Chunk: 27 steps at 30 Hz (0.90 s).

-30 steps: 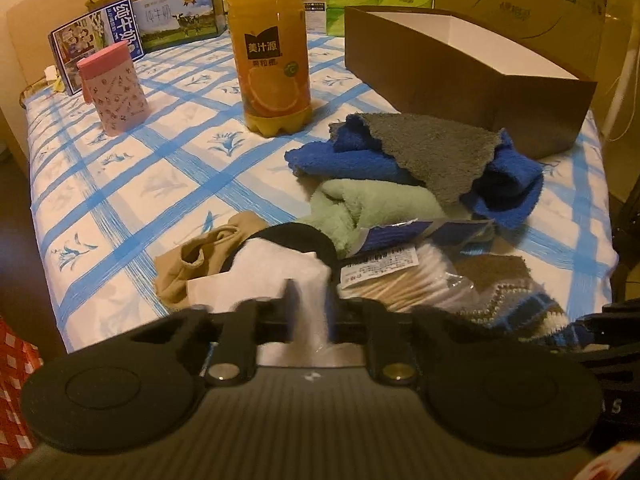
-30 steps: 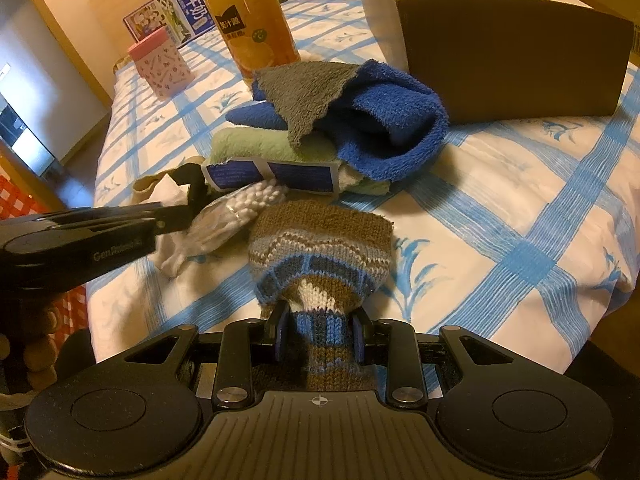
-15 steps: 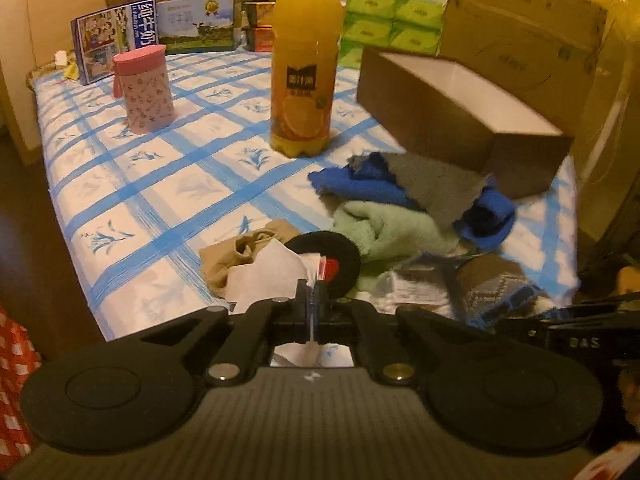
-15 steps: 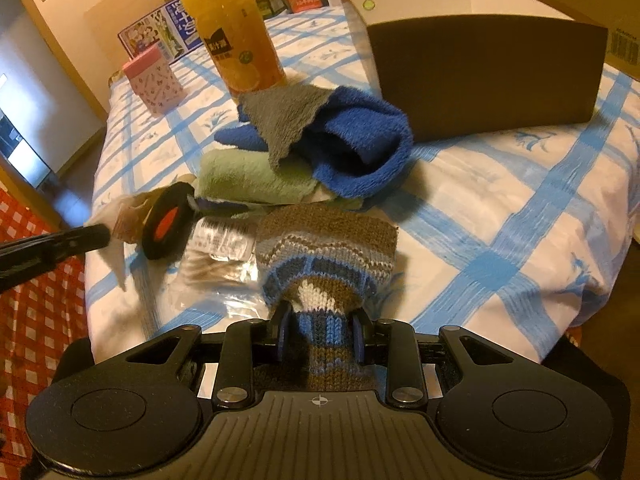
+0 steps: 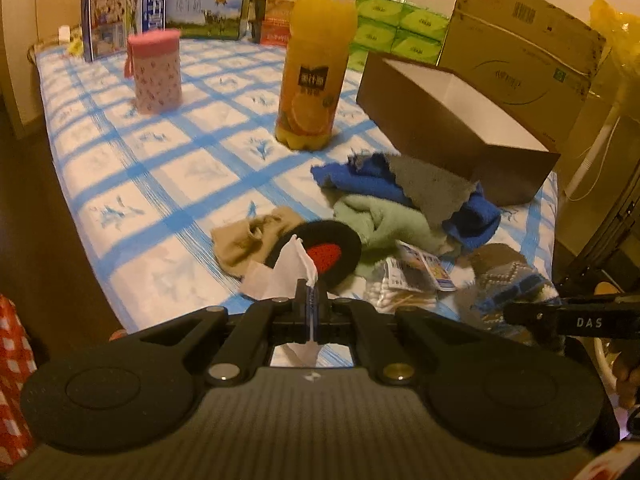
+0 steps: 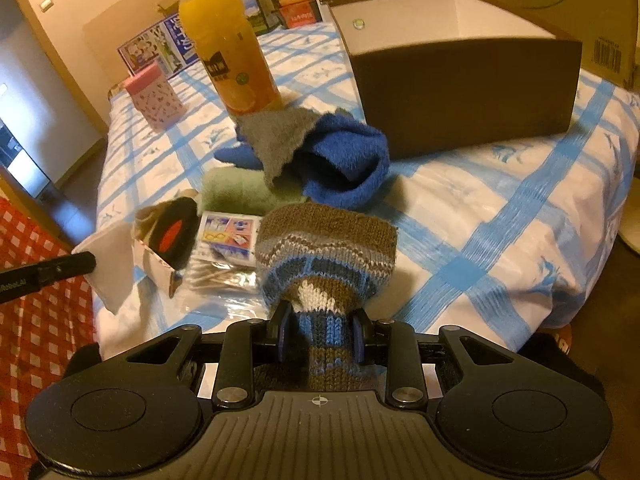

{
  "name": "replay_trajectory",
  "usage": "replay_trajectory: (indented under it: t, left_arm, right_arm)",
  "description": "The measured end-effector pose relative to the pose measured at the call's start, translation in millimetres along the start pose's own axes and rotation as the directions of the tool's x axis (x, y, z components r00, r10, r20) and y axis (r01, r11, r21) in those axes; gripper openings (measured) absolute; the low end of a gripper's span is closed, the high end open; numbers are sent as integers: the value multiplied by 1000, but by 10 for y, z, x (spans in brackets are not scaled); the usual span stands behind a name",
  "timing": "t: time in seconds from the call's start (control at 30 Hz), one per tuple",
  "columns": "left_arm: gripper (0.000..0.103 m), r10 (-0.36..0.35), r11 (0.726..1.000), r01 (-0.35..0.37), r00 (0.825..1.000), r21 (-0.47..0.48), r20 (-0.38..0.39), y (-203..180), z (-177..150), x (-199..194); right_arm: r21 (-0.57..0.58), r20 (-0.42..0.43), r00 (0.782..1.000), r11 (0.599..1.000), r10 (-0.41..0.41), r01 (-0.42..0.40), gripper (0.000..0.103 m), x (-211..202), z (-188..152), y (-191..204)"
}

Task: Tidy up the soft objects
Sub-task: 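Carry the sock and pad into the open box and open both tools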

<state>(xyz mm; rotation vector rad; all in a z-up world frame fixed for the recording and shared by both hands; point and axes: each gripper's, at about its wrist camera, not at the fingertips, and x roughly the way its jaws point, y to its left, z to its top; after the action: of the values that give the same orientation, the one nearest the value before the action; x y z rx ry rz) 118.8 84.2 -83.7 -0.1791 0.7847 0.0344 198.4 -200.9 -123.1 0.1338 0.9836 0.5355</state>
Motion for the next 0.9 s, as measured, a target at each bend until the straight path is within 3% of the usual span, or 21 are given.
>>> replay_trajectory:
  t: [0.4, 0.67, 0.9]
  left_arm:
    - [1, -51, 995, 41, 993, 94, 106, -290, 389, -308]
    - [1, -138, 983, 116, 978, 145, 157, -671, 825, -108]
    - [2, -219, 962, 173, 951, 213, 217, -1146, 1356, 187]
  right_arm:
    - [-56, 75, 997, 998, 29, -24, 30, -421, 298, -38]
    - [-105, 178, 983, 994, 40, -22, 30, -635, 756, -219]
    - [-103, 267, 963, 995, 36, -8, 30, -696, 1303, -470]
